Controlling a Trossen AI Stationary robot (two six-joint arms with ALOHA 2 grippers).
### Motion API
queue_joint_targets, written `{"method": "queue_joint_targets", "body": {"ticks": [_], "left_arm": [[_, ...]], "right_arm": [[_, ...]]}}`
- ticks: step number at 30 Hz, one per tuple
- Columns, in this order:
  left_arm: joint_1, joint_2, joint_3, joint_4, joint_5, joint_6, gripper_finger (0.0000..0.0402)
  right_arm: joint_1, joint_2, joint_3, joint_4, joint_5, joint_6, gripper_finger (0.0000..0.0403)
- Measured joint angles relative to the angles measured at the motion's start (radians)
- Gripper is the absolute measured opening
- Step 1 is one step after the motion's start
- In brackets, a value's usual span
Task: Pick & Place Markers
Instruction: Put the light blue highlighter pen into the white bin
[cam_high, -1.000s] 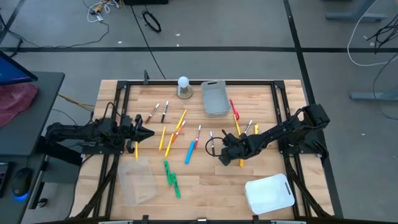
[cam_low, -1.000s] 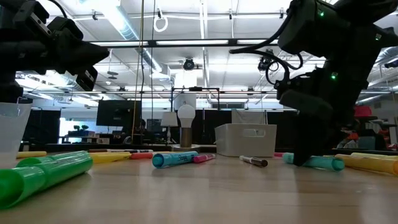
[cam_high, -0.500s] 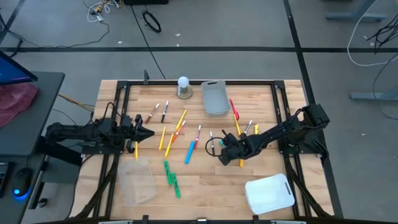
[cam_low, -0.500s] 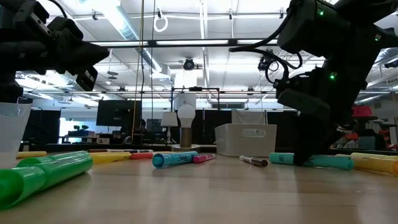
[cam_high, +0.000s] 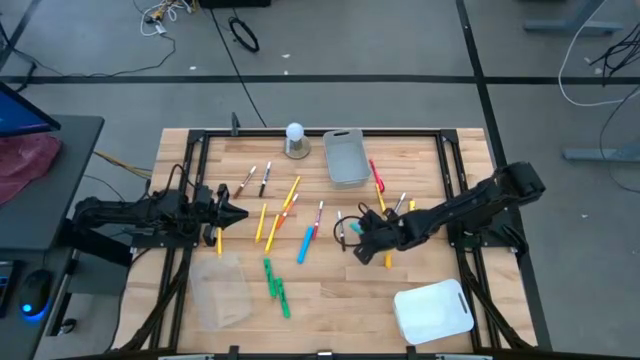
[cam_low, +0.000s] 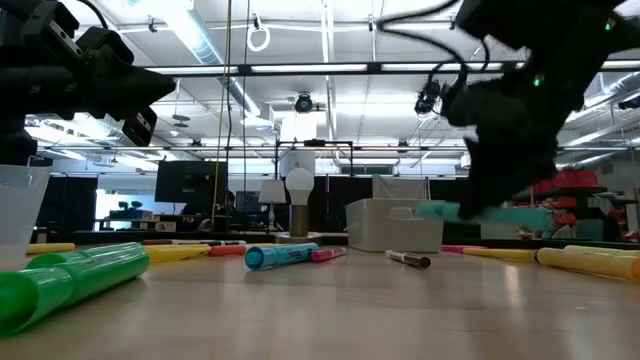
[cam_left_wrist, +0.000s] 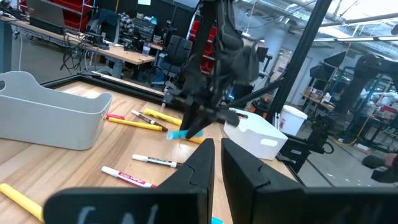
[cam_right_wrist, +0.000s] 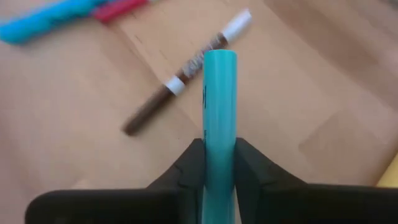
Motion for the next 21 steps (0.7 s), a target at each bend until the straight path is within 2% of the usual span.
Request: {"method": "queue_joint_targets", "body": {"ticks": [6, 9, 12, 18, 21], "left_arm": [[0.000, 0.000, 0.000, 0.000, 0.000, 0.000, 0.0034], [0.000, 0.000, 0.000, 0.000, 0.000, 0.000, 0.0034], [0.000, 0.000, 0.000, 0.000, -0.001, 0.000, 0.0034], [0.000, 0.000, 0.000, 0.000, -0.001, 0.000, 0.0034], [0.000, 0.000, 0.000, 0.000, 0.000, 0.000, 0.0034]], "right_arm": [[0.099, -0.172, 0.027, -0.050, -0.087, -0.152, 0.0054], [0.187, -0.247, 0.066, -0.099, -0.186, -0.212, 0.0054], [0.299, -0.295, 0.113, -0.151, -0.239, -0.214, 0.0054], [0.508, -0.313, 0.150, -0.260, -0.350, -0.018, 0.0055], [0.590, -0.290, 0.150, -0.306, -0.363, 0.059, 0.0056]]}}
